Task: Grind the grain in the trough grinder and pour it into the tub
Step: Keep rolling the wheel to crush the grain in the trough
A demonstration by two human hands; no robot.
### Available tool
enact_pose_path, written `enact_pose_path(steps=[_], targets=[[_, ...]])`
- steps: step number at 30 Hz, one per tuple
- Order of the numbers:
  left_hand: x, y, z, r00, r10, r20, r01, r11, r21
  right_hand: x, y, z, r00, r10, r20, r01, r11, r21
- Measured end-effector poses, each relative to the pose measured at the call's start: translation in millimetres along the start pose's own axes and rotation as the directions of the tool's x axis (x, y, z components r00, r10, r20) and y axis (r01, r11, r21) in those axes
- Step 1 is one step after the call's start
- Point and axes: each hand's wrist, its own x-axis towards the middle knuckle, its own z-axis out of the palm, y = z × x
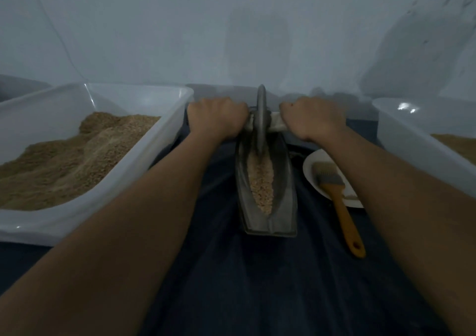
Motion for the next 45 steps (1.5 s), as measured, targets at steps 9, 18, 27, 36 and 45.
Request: enact_pose_path(steps=[9, 18, 27, 36, 45], targets=[[-99.2, 2.7, -27.3, 0.964, 0.139, -0.225, -0.124, 0.989, 0.082, -93.1, -11.2, -17.5, 0.969, -0.168, -0.181, 0.141, 0.978, -0.153], [-125.0, -9.8, -26.8, 0.95, 0.19, -0.246, -0.181, 0.982, 0.058, -125.5, -10.7, -22.4, 0.857, -0.231, -0.461, 0.195, 0.973, -0.125], [-4.5, 13.3, -7.3, 0.994, -0.028, -0.102, 0.037, 0.996, 0.085, -4.0, 9.8, -0.4, 0.98, -0.162, 0.114, 0.18, 0.968, -0.175], [-88.5, 0.0, -14.9, 0.956, 0.123, -0.266, -0.122, 0.992, 0.018, -86.1, -4.8, -13.9, 0.908, -0.355, -0.223, 0.271, 0.903, -0.332], [-125.9, -10.8, -22.4, 0.929, 0.204, -0.308, -0.23, 0.972, -0.052, -129.0, -16.8, -28.8, 0.88, -0.219, -0.421, 0.179, 0.975, -0.132]])
